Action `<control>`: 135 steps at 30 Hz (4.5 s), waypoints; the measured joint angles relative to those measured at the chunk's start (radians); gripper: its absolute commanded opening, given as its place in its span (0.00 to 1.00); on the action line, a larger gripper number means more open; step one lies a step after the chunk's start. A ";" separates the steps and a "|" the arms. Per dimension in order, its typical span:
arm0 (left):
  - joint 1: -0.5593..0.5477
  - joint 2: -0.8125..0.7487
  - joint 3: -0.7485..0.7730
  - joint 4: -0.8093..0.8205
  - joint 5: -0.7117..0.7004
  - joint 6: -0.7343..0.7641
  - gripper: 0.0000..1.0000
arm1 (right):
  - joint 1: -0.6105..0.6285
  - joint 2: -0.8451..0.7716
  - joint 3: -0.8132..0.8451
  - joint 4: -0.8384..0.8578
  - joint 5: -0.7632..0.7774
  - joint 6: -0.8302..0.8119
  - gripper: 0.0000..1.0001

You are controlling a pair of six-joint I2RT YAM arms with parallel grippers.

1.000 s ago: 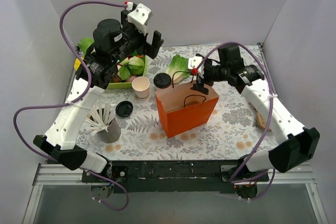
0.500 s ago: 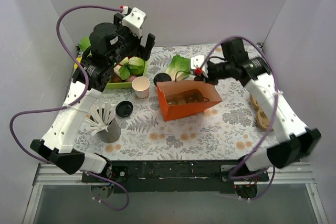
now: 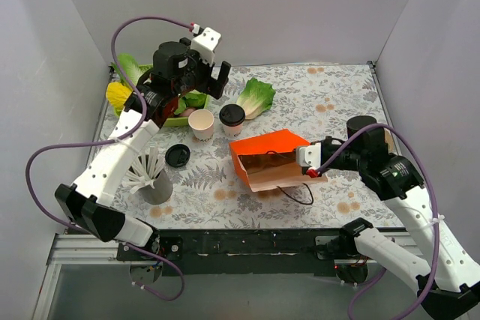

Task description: Pack the takeout coffee

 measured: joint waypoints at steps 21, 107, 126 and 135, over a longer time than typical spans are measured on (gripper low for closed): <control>0.055 0.132 0.012 0.051 0.154 0.082 0.95 | -0.056 0.353 0.521 -0.188 0.072 0.316 0.01; 0.117 0.644 0.298 -0.359 0.722 0.743 0.97 | -0.445 0.534 0.394 -0.039 -0.138 0.580 0.80; 0.108 0.678 0.269 -0.347 0.726 0.523 0.96 | -0.445 0.533 0.415 -0.039 -0.174 0.589 0.82; 0.103 0.678 0.257 -0.334 0.705 0.551 0.97 | -0.445 0.532 0.415 -0.034 -0.181 0.595 0.82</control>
